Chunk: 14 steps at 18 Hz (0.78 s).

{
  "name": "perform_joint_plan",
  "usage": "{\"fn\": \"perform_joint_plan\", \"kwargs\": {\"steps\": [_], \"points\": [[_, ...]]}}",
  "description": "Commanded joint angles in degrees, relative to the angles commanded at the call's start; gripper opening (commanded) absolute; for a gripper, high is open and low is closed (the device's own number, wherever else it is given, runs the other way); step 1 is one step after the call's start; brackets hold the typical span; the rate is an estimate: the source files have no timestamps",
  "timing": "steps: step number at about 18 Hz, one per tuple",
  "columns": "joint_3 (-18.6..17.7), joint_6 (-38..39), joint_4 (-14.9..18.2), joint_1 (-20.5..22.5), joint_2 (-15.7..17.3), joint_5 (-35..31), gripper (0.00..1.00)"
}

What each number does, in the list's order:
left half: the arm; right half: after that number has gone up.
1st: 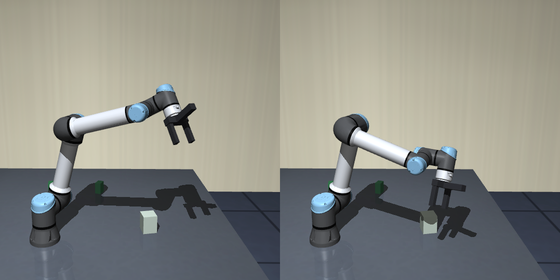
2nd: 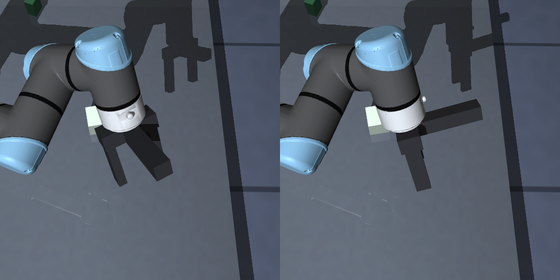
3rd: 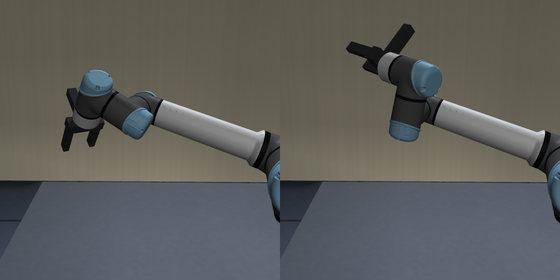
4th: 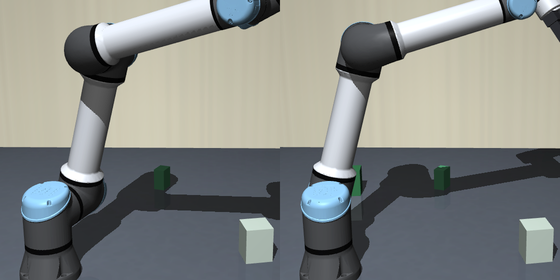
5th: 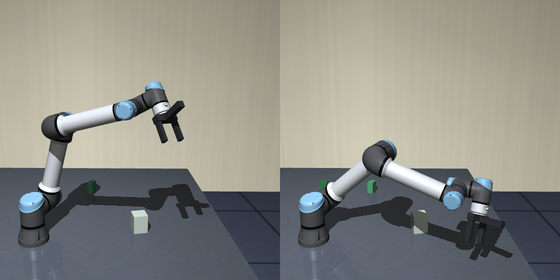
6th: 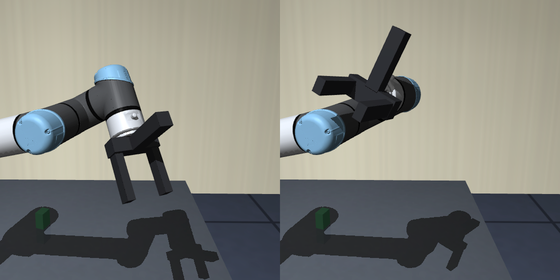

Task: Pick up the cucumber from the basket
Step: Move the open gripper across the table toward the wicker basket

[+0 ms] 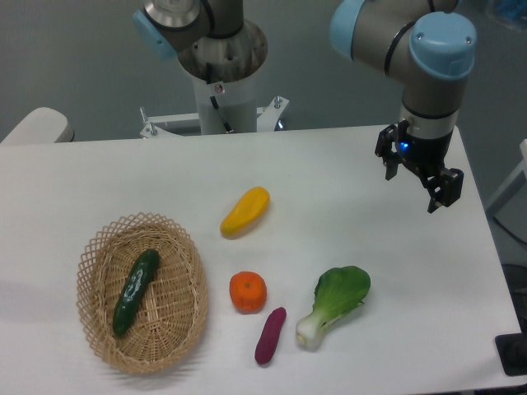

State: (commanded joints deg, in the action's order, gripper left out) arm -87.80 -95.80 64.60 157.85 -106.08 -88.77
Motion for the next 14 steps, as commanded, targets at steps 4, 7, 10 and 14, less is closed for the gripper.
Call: {"fn": "perform_joint_plan", "kwargs": {"steps": [4, 7, 10, 14], "points": [[0.2, 0.4, -0.1, -0.9, 0.1, -0.1, 1.00], [-0.4, 1.7, 0.5, -1.4, 1.2, -0.4, 1.00], [-2.7, 4.5, 1.2, -2.7, 2.6, -0.1, 1.00], [-5.1, 15.9, 1.5, -6.0, 4.7, -0.3, 1.00]]}}
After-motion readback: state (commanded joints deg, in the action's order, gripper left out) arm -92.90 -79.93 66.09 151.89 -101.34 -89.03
